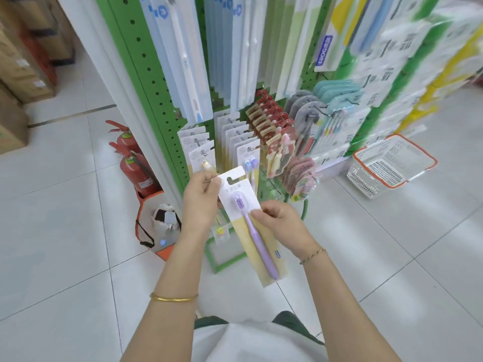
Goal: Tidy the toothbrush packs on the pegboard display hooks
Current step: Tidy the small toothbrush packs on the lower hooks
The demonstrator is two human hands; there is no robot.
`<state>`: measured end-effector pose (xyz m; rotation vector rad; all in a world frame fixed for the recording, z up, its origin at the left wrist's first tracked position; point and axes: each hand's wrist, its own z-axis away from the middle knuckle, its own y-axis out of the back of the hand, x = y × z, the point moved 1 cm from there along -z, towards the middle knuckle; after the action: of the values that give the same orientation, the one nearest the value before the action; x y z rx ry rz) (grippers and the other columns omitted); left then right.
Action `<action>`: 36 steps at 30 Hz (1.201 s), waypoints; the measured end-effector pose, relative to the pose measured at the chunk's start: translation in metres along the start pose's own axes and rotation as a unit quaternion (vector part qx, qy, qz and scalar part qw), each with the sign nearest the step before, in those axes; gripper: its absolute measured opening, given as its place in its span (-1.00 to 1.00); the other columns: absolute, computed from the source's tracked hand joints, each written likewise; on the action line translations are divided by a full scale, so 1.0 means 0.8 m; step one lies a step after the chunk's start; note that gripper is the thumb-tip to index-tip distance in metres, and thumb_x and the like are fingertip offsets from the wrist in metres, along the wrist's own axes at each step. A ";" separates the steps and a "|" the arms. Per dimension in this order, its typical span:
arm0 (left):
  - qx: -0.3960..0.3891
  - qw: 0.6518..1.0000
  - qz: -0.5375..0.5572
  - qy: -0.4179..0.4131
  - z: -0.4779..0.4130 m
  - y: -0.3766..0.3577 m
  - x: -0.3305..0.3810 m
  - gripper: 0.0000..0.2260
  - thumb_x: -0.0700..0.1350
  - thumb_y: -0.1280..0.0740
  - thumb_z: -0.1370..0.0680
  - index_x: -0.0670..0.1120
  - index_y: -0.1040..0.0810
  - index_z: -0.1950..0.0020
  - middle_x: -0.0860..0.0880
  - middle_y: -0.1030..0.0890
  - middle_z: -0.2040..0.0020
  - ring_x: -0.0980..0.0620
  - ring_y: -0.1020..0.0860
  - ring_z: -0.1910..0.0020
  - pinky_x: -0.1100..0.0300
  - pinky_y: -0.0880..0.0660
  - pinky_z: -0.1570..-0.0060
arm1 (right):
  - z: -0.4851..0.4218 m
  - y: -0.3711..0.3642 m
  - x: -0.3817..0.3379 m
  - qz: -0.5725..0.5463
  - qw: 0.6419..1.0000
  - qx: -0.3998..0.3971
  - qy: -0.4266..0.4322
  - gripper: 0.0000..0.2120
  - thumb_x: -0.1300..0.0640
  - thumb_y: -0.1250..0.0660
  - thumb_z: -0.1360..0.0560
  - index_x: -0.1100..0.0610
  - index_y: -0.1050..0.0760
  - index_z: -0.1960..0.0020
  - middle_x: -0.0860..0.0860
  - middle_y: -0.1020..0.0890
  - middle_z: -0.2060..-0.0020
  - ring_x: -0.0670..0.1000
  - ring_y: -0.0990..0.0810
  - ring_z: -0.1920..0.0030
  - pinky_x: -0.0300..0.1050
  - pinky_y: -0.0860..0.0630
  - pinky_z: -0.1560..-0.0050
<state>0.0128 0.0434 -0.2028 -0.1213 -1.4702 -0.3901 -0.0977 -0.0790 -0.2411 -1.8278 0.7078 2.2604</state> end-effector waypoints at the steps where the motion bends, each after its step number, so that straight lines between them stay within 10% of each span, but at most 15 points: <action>1: -0.008 1.000 0.005 -0.003 0.001 -0.011 0.002 -0.92 -0.14 -0.23 -0.61 0.02 -0.49 0.03 -0.10 -0.61 -0.03 -0.08 -0.59 0.01 -0.09 -0.56 -0.04 | 0.005 0.010 -0.004 -0.011 1.000 0.008 0.005 -0.72 0.30 -0.30 -0.53 0.27 -0.41 0.35 0.01 -0.31 0.42 -0.18 -0.26 0.43 -0.33 -0.22 0.37; 6: -0.137 0.990 0.001 -0.045 0.026 -0.066 0.010 -0.78 0.04 -0.22 -0.60 -0.07 -0.42 -0.15 0.10 -0.54 0.04 0.36 -0.52 0.10 0.37 -0.46 -0.02 | 0.014 0.043 -0.013 -0.093 0.991 0.088 0.026 -0.57 0.05 -0.35 -0.44 0.44 -0.34 0.28 0.10 -0.31 0.37 0.05 -0.23 0.32 -0.12 -0.18 0.30; 16: -0.288 0.952 -0.046 -0.093 0.046 -0.077 0.012 -0.65 -0.14 -0.33 -0.56 0.22 -0.35 -0.22 0.06 -0.57 -0.06 0.07 -0.59 -0.07 0.03 -0.52 -0.14 | 0.010 0.064 -0.022 -0.242 0.952 0.188 -0.006 -0.70 0.10 -0.38 -0.45 0.36 -0.51 0.23 0.16 -0.50 0.31 0.08 -0.43 0.27 -0.03 -0.40 0.20; 23: -0.380 0.912 -0.141 -0.064 0.047 -0.055 0.015 -0.37 -0.19 -0.42 -0.50 0.22 -0.22 -0.42 0.05 -0.49 0.17 0.29 -0.50 0.32 0.39 -0.41 0.21 | 0.001 0.075 -0.013 -0.342 0.889 0.295 -0.074 -0.82 0.20 -0.31 -0.54 0.19 -0.53 0.23 0.05 -0.53 0.38 -0.02 -0.45 0.41 -0.17 -0.46 0.34; 28: -0.402 0.869 -0.261 -0.125 0.045 -0.047 0.017 -0.28 -0.12 -0.46 -0.46 0.24 -0.15 -0.48 0.10 -0.37 -0.30 0.23 -0.37 -0.21 0.26 -0.31 -0.24 | -0.004 0.075 -0.004 -0.408 0.831 0.362 -0.111 -0.84 0.22 -0.32 -0.54 0.17 -0.52 0.22 0.04 -0.52 0.35 -0.03 -0.48 0.39 -0.11 -0.50 0.27; 36: -0.352 0.816 -0.410 -0.205 0.041 -0.053 0.014 -0.23 -0.09 -0.45 -0.43 0.15 -0.09 -0.51 0.14 -0.07 -0.44 0.08 -0.14 -0.42 0.14 -0.28 -0.33 | -0.013 0.066 -0.001 -0.445 0.801 0.381 -0.122 -0.81 0.22 -0.31 -0.55 0.13 -0.50 0.24 0.04 -0.55 0.35 -0.04 -0.53 0.36 -0.14 -0.56 0.25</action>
<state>-0.0319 0.0119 -0.1953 -0.1619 -1.6781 -1.7088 -0.1097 -0.1297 -0.2277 -1.0717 0.4433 1.2568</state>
